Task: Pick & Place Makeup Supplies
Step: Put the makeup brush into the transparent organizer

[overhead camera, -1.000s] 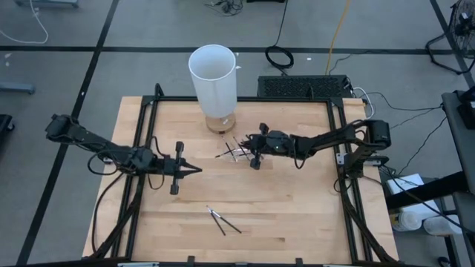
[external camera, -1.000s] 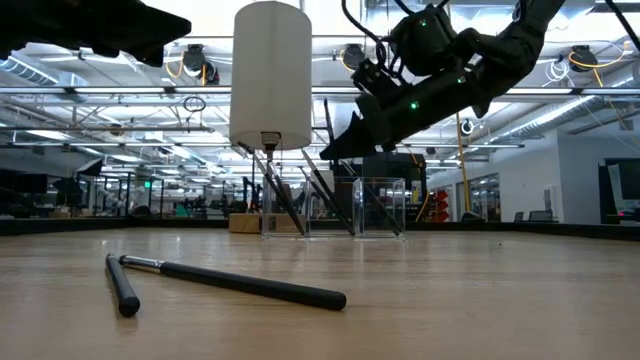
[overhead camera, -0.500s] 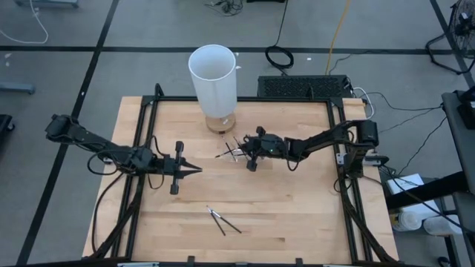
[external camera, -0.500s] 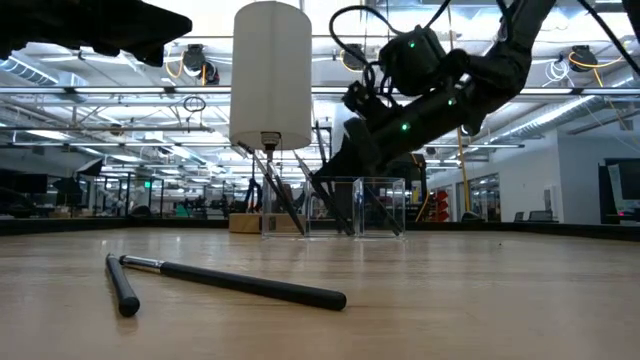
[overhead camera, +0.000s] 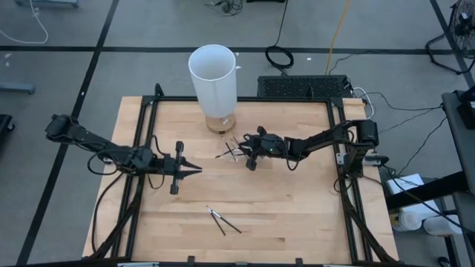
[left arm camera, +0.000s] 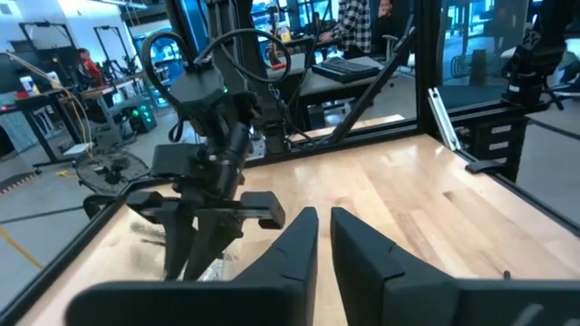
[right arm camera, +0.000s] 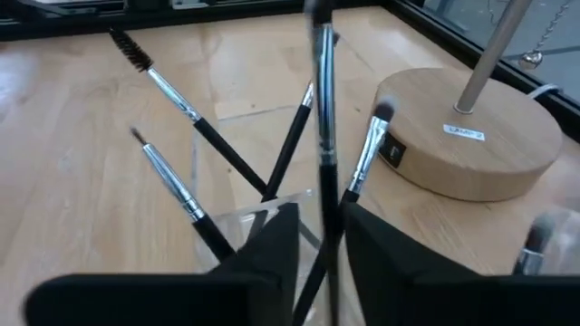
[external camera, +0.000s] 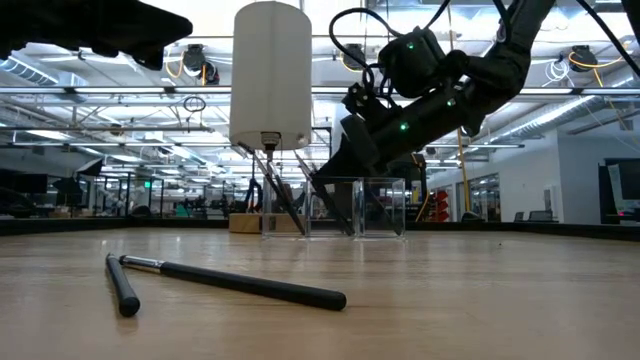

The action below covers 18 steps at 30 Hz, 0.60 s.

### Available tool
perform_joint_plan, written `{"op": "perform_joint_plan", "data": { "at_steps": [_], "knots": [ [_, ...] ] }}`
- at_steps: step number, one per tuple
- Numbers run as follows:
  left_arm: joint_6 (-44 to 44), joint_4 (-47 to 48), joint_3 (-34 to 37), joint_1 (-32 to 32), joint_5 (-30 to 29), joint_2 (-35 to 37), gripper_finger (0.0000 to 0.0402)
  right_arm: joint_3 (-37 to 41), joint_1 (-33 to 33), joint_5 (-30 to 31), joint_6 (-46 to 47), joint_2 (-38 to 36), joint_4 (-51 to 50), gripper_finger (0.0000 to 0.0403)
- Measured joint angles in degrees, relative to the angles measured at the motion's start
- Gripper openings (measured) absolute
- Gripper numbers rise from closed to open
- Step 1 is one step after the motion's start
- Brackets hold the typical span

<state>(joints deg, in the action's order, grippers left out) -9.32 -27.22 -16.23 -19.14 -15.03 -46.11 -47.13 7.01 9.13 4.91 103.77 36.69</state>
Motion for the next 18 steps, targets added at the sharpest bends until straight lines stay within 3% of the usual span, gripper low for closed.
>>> {"op": "perform_joint_plan", "data": {
  "at_steps": [9, 15, 18],
  "knots": [
    [0.78, -0.08, 0.00, -0.04, 0.00, 0.00, 0.0053, 0.17, -0.09, 0.02, -2.29, -4.34, 0.54, 0.0136],
    [0.82, -0.11, 0.00, -0.07, 0.00, 0.00, 0.0041, 0.09, -2.20, 5.71, -3.87, -12.93, -0.40, 0.0123],
    [1.60, -0.09, 0.00, -0.07, 0.00, 0.00, 0.0035, 0.38, -5.12, 5.77, -4.06, -17.24, -3.01, 0.0089]
  ]
}}
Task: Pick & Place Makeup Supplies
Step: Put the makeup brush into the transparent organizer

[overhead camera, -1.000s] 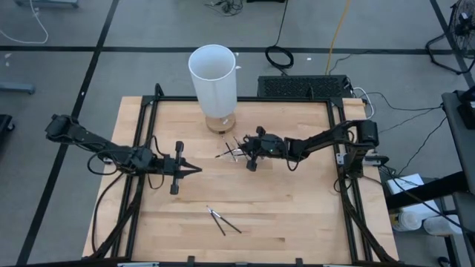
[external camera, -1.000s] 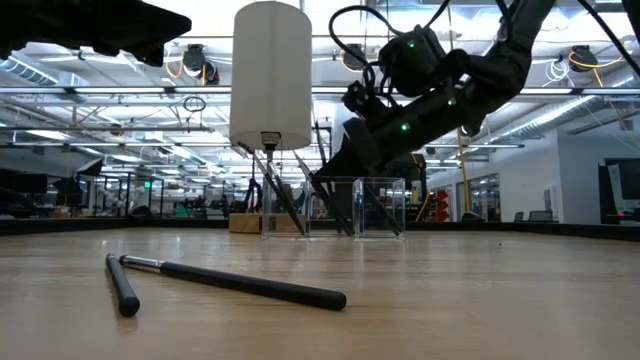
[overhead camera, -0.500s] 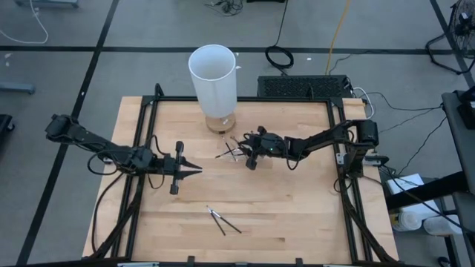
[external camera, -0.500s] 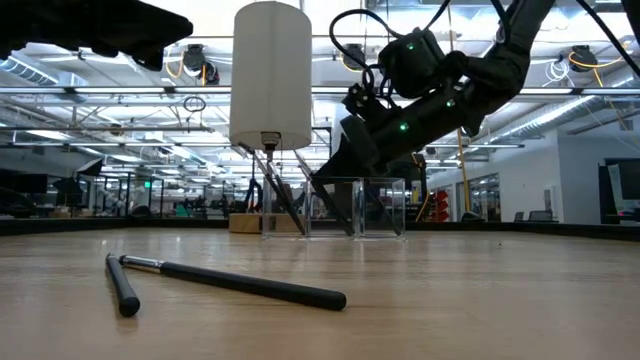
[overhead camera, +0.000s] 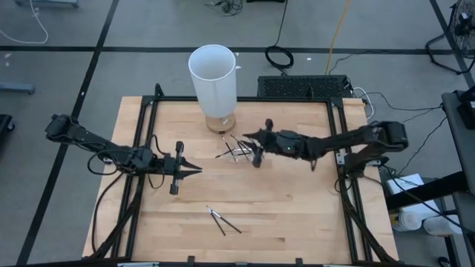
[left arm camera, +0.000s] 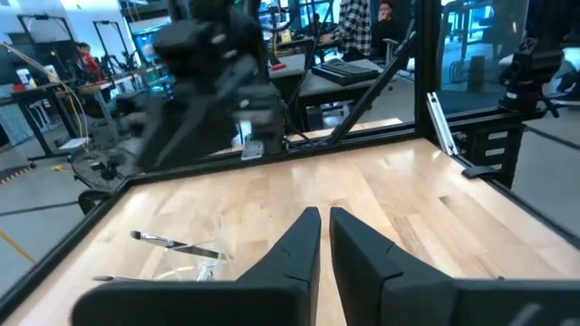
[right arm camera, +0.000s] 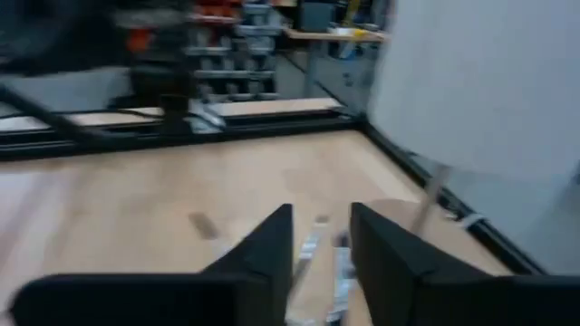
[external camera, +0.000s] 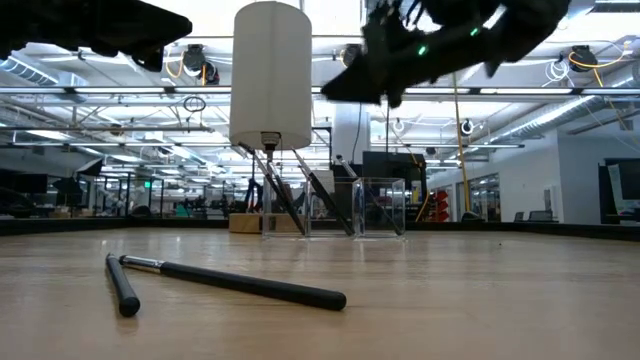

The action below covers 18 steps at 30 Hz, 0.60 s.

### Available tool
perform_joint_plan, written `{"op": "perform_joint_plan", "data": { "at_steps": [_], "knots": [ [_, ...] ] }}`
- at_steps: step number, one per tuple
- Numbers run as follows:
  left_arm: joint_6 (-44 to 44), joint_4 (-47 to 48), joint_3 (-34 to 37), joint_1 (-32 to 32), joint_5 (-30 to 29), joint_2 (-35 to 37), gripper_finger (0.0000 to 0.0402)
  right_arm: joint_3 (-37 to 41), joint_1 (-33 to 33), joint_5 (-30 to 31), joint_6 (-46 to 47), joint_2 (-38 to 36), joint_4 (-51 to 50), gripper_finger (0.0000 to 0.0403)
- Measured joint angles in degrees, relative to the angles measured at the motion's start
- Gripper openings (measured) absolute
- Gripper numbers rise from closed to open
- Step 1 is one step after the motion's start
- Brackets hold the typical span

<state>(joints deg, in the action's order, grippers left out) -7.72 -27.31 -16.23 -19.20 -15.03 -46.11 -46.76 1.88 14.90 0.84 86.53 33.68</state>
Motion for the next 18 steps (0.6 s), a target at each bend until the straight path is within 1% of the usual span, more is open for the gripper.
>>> {"op": "perform_joint_plan", "data": {
  "at_steps": [3, 4, 5, 9, 11, 14, 15, 18],
  "knots": [
    [1.92, 0.05, 0.00, 0.00, 0.00, 0.00, 0.0029, 1.60, -4.16, -0.14, -0.03, -1.51, -0.51, 0.0029],
    [2.69, 0.07, 0.00, 0.00, 0.00, 0.00, 0.0027, 2.32, -5.72, -0.16, -0.05, -1.73, -0.65, 0.0015],
    [3.58, 0.16, 0.00, 0.00, 0.00, 0.00, 0.0025, 3.01, -7.27, -0.14, -0.04, -1.78, -0.83, 0.0009],
    [4.94, 0.81, 0.00, -0.02, 0.00, 0.00, 0.0011, 4.77, -13.13, -0.07, 2.87, -0.69, -0.46, 0.0013],
    [5.02, 1.08, 0.00, 0.00, -0.02, 0.00, 0.0005, 5.13, -16.20, -0.05, 4.38, 0.76, -0.75, 0.0006],
    [4.67, 1.03, 0.00, 0.02, -0.31, 0.00, 0.0008, 5.08, -20.58, 0.18, 4.92, 4.27, 4.25, 0.0002],
    [4.65, 0.94, 0.00, 0.02, -0.36, 0.00, 0.0012, 5.04, -21.94, 0.90, 4.93, 5.72, 6.72, 0.0003],
    [4.60, 0.59, 0.00, 0.24, -0.78, 0.00, 0.0026, 4.97, -25.72, 7.02, 4.69, 10.41, 13.19, 0.0001]
  ]
}}
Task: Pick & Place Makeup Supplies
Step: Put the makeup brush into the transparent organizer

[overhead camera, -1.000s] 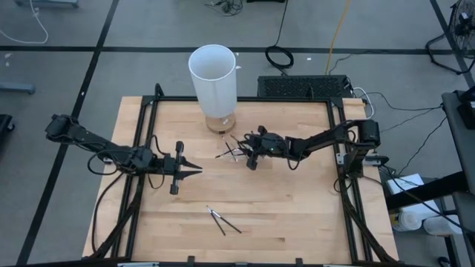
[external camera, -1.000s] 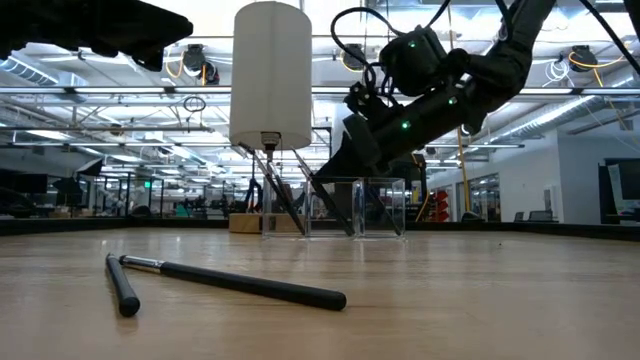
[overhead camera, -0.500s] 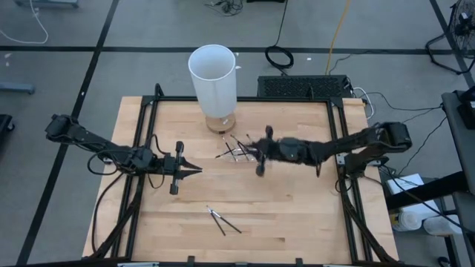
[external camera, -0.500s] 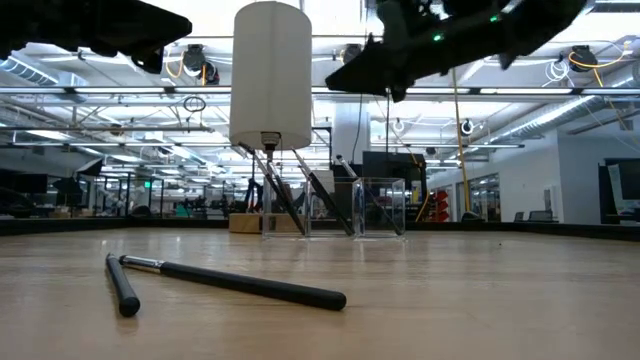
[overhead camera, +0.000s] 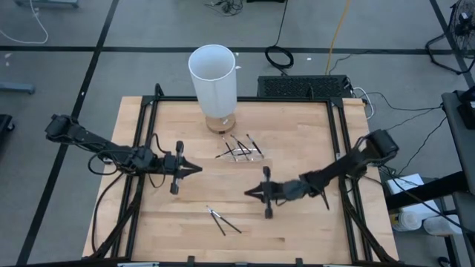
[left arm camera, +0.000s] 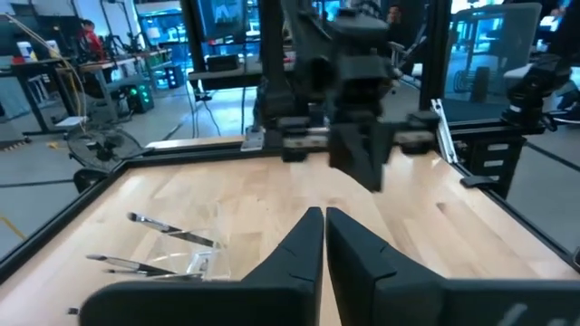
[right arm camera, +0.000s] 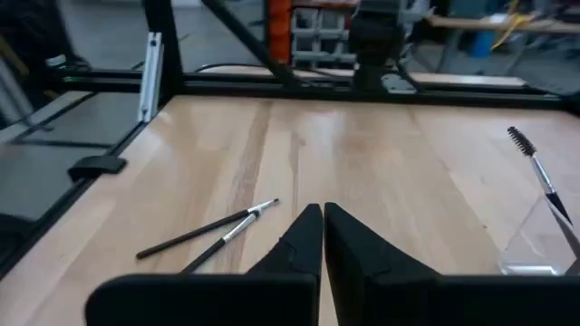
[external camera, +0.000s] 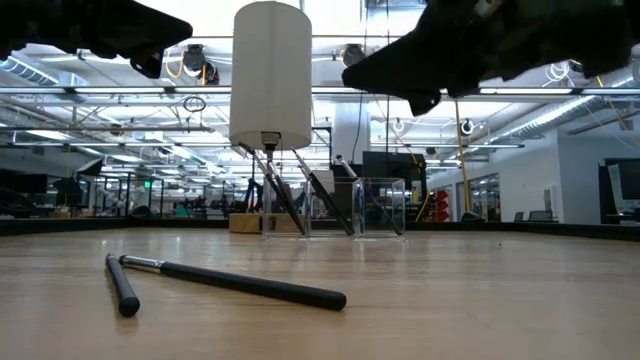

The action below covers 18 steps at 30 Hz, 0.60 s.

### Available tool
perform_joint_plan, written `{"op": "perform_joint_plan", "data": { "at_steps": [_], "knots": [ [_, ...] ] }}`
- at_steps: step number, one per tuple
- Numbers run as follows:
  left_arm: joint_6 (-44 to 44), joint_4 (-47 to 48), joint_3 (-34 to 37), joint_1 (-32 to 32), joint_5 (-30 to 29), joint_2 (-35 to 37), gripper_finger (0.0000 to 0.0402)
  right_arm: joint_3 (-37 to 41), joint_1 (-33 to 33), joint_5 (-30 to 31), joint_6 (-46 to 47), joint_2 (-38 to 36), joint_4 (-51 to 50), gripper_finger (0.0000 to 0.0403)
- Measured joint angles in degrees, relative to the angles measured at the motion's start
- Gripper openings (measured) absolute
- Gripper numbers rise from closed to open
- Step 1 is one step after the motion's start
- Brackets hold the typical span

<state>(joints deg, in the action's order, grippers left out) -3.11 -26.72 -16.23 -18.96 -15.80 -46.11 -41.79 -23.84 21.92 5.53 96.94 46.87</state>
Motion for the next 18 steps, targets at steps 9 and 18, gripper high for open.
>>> {"op": "perform_joint_plan", "data": {
  "at_steps": [9, 18],
  "knots": [
    [0.00, -0.42, 0.00, 0.61, -0.38, 0.00, 0.0016, -12.06, -5.86, 10.53, 2.40, 8.31, -11.74, 0.0000],
    [0.43, -1.57, 0.00, 0.57, -0.36, 0.00, 0.0021, -48.49, -9.93, 14.03, 13.45, 18.28, -59.22, 0.0000]
  ]
}}
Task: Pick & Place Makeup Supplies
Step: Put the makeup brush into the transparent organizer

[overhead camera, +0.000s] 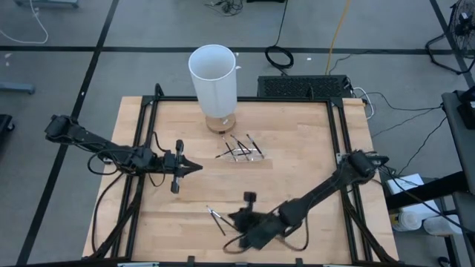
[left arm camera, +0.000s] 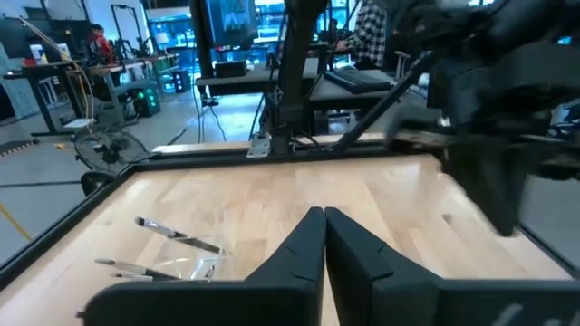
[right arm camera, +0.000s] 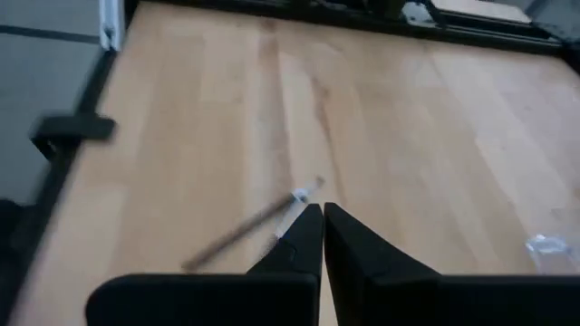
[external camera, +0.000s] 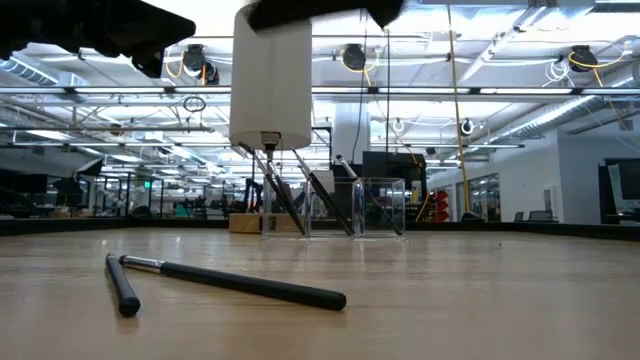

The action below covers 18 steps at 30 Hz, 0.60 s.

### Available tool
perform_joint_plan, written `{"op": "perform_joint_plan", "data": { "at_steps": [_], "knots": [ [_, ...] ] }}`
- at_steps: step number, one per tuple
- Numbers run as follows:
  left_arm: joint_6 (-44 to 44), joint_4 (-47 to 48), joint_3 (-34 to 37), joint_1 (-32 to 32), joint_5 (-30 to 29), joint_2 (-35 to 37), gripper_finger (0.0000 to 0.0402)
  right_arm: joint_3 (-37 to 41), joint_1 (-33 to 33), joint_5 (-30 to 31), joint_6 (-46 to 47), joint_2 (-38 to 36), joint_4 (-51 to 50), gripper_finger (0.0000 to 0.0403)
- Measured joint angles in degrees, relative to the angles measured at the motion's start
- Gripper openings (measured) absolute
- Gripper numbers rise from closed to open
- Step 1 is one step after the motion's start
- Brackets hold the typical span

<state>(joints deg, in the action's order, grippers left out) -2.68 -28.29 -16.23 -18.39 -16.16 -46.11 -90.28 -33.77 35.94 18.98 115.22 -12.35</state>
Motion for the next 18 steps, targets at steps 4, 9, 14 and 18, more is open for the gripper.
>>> {"op": "perform_joint_plan", "data": {
  "at_steps": [4, 9, 14, 18],
  "knots": [
    [-1.58, -2.36, 0.00, 0.00, 0.06, 0.00, 0.0038, -13.69, -0.55, -4.40, 4.60, 7.38, -8.47, 0.0000],
    [-1.68, -2.46, 0.00, 0.00, 0.63, 0.00, 0.0039, -21.68, 0.10, -9.78, 8.28, 14.96, -12.39, 0.0000],
    [-0.96, -0.97, 0.00, -0.31, 0.71, 0.02, 0.0028, -20.07, 1.69, -12.16, 14.28, 15.97, -13.19, 0.0017],
    [-1.48, 1.25, 0.00, -0.81, 0.87, 0.00, 0.0013, -17.29, 3.09, -11.91, 19.69, 16.04, -13.45, 0.0071]
  ]
}}
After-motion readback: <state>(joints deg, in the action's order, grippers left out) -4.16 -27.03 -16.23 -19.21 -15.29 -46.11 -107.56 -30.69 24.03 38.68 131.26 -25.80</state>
